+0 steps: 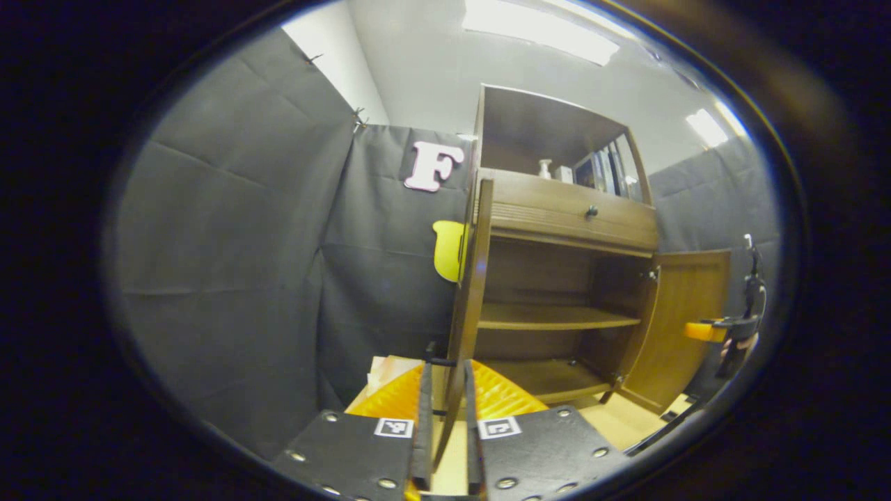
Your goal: Open the right door of the double-door shoe cabinet with the right hand, and open the left door with the left hand.
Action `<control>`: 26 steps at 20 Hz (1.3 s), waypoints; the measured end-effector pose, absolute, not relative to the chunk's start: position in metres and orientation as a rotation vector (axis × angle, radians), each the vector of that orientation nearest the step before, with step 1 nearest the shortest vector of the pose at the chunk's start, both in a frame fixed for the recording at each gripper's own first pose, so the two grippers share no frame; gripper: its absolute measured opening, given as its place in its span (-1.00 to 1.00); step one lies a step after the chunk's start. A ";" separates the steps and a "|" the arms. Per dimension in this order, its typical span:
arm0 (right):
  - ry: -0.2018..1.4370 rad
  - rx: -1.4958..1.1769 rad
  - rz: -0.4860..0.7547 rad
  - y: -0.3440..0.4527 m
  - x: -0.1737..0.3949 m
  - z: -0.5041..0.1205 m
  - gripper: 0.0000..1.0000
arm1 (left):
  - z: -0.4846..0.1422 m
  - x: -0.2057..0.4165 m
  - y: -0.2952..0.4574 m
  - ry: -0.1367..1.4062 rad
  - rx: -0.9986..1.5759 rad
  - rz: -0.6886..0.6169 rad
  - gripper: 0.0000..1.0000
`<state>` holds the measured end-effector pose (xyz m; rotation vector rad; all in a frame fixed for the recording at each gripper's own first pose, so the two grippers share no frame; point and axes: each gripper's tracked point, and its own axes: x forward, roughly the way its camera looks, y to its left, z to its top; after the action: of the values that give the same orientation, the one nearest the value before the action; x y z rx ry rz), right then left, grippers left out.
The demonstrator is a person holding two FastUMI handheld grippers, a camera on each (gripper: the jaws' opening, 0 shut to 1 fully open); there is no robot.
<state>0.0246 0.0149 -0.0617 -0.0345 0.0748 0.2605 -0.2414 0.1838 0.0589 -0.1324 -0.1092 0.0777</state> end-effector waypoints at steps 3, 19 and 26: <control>0.068 -0.044 0.240 -0.002 0.019 -0.047 0.84 | 0.082 -0.253 0.168 -0.157 -0.193 0.102 0.20; -0.011 -0.002 0.107 -0.038 0.008 -0.008 0.84 | 0.066 -0.139 0.039 -0.055 -0.064 -0.021 0.90; -0.023 0.022 0.092 -0.023 0.009 -0.014 0.84 | 0.051 -0.105 0.033 -0.015 -0.078 -0.042 0.96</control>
<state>0.0090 -0.0227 -0.0136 0.0217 -0.0230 0.0919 -0.1054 0.0335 0.0514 -0.0783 -0.0149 -0.0424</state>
